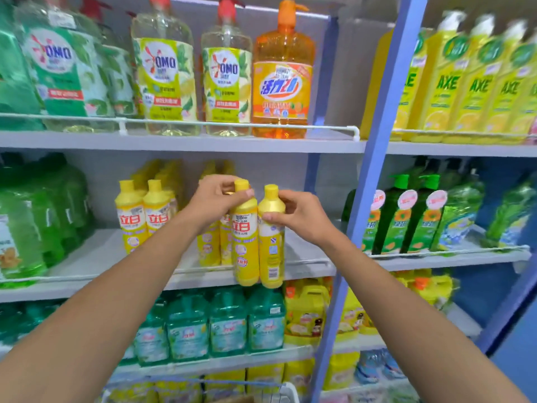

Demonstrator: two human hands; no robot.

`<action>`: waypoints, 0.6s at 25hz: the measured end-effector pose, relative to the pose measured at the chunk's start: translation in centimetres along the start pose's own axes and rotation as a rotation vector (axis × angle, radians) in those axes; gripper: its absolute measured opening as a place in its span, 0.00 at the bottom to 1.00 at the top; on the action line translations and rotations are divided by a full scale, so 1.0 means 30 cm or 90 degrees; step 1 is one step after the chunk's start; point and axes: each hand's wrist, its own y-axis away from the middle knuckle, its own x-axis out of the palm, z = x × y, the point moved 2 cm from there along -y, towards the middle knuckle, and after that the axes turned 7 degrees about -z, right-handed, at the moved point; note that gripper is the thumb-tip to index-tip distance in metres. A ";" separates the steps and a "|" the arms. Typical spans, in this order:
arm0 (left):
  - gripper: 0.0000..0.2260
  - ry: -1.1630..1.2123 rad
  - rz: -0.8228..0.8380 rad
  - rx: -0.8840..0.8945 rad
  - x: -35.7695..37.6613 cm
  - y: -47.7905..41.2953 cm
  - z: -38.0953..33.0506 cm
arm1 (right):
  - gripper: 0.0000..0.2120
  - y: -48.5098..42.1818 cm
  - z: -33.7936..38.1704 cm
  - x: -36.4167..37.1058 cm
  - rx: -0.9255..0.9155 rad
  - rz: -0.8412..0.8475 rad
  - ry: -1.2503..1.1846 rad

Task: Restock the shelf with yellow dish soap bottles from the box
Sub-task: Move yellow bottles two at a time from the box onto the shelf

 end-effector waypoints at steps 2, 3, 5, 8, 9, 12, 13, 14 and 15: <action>0.11 -0.014 -0.023 0.005 0.073 -0.065 -0.029 | 0.18 -0.060 -0.036 -0.067 -0.009 -0.012 -0.015; 0.11 -0.017 -0.030 0.001 0.107 -0.093 -0.035 | 0.18 -0.083 -0.056 -0.094 -0.009 -0.019 -0.025; 0.10 -0.029 -0.048 0.000 0.163 -0.146 -0.034 | 0.19 -0.122 -0.097 -0.136 -0.022 -0.038 -0.033; 0.10 -0.060 -0.108 -0.019 0.227 -0.209 -0.008 | 0.16 -0.163 -0.168 -0.160 -0.008 -0.034 -0.061; 0.10 -0.064 -0.136 -0.031 0.247 -0.225 0.014 | 0.15 -0.171 -0.191 -0.163 -0.001 -0.030 -0.065; 0.13 -0.080 -0.185 -0.060 0.299 -0.247 0.089 | 0.15 -0.184 -0.270 -0.159 0.011 -0.009 -0.061; 0.14 -0.089 -0.190 -0.069 0.312 -0.250 0.123 | 0.15 -0.182 -0.299 -0.153 0.016 -0.006 -0.061; 0.13 -0.094 -0.191 -0.072 0.324 -0.245 0.151 | 0.16 -0.176 -0.322 -0.146 0.021 -0.011 -0.064; 0.12 -0.096 -0.191 -0.070 0.336 -0.238 0.170 | 0.19 -0.171 -0.339 -0.140 0.026 -0.019 -0.068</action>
